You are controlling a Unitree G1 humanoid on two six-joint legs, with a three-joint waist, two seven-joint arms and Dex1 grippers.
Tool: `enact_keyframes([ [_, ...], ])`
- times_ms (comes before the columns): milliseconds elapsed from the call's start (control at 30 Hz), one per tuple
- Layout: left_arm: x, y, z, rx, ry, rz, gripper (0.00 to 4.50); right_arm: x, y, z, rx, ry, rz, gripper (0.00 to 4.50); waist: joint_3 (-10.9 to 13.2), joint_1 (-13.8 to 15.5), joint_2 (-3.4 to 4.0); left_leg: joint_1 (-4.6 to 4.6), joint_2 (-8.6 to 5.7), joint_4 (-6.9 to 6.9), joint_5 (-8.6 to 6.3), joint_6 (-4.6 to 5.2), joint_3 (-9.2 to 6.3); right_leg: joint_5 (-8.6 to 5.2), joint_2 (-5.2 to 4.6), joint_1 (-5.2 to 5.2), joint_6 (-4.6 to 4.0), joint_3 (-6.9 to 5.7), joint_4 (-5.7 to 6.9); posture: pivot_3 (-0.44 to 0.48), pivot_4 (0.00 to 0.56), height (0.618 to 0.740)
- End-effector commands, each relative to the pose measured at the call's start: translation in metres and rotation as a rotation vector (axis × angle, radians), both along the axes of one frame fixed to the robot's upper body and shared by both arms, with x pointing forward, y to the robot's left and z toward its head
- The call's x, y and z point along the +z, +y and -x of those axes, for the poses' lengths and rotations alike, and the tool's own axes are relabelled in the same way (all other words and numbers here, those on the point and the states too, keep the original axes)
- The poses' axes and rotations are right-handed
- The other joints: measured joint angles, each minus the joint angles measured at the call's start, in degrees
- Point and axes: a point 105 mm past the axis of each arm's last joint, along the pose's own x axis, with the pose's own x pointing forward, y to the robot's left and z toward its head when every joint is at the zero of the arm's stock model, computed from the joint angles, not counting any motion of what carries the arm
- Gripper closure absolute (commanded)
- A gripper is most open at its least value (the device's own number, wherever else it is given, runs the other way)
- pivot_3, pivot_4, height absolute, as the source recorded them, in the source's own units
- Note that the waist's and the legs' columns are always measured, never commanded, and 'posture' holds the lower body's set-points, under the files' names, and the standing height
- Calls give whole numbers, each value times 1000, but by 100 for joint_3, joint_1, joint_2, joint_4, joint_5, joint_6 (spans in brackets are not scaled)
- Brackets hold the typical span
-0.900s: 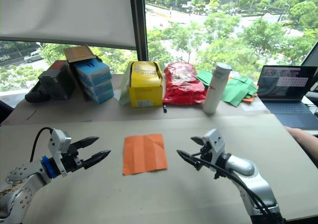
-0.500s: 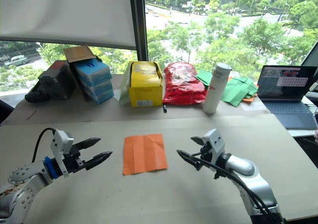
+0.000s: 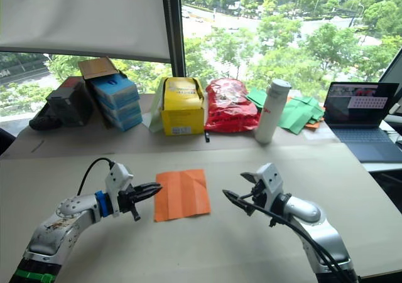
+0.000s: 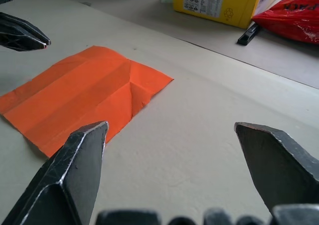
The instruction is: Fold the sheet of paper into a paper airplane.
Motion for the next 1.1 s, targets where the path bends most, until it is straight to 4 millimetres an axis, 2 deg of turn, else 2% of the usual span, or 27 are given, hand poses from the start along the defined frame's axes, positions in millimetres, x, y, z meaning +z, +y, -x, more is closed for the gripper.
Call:
enact_keyframes([
  [33, -9, -4, -5, -6, -10, -90, 4458, 8, 5, 4, 21, -43, 31, 0, 0, -2, 0, 0, 0, 0, 0, 0, 0, 0, 0, 0, 0, 1, 0, 0, 150, 740],
  [267, -40, 3, -3, 1, 69, -266, 4458, 5, 10, 6, 34, -34, 66, 0, -2, 8, 1, 5, 2, 3, -1, 3, 0, 0, -5, 5, 1, 2, 1, 0, 150, 740],
  [433, -47, -2, 0, -22, 92, -279, 4458, 0, 12, 5, 45, -12, 108, 0, -14, 8, 17, 19, 4, 1, -3, 7, -1, 0, -10, 13, 0, 6, 4, 0, 150, 740],
  [567, -48, -4, -1, -28, 87, -287, 4500, -6, 22, 12, 109, 20, 127, 1168, -17, 13, 18, 22, 3, 2, -4, 7, -1, 0, -12, 14, 0, 6, 8, 0, 150, 740],
  [733, -47, -7, -2, -36, 89, -287, 4500, -5, 51, 41, 284, 88, 109, 2944, -19, 16, 19, 21, 3, 2, -6, 11, -3, 0, -15, 14, 0, 6, 7, 0, 150, 740],
  [867, -48, -10, -3, -54, 91, -294, 4500, -13, 71, 55, 318, 118, 121, 4316, -23, 28, 17, 21, 3, 5, -19, 33, -5, 0, -19, 16, 0, 2, 7, 0, 150, 740],
  [900, -49, -11, -3, -60, 92, -296, 4500, -17, 74, 57, 306, 124, 129, 4468, -23, 28, 17, 21, 2, 5, -18, 32, -6, 0, -20, 16, 0, 2, 7, 0, 150, 740],
  [967, -50, -12, -3, -70, 96, -298, 4500, -28, 76, 61, 282, 137, 173, 4468, -26, 35, 18, 20, 2, 5, -17, 29, -6, 0, -21, 15, 0, 1, 7, 0, 150, 740],
  [1100, -51, -14, -3, -91, 100, -306, 4500, -43, 71, 56, 156, 125, 218, 4468, -28, 32, 17, 16, -1, 14, -8, 15, -5, 0, -22, 15, 1, 0, 7, 0, 150, 740],
])
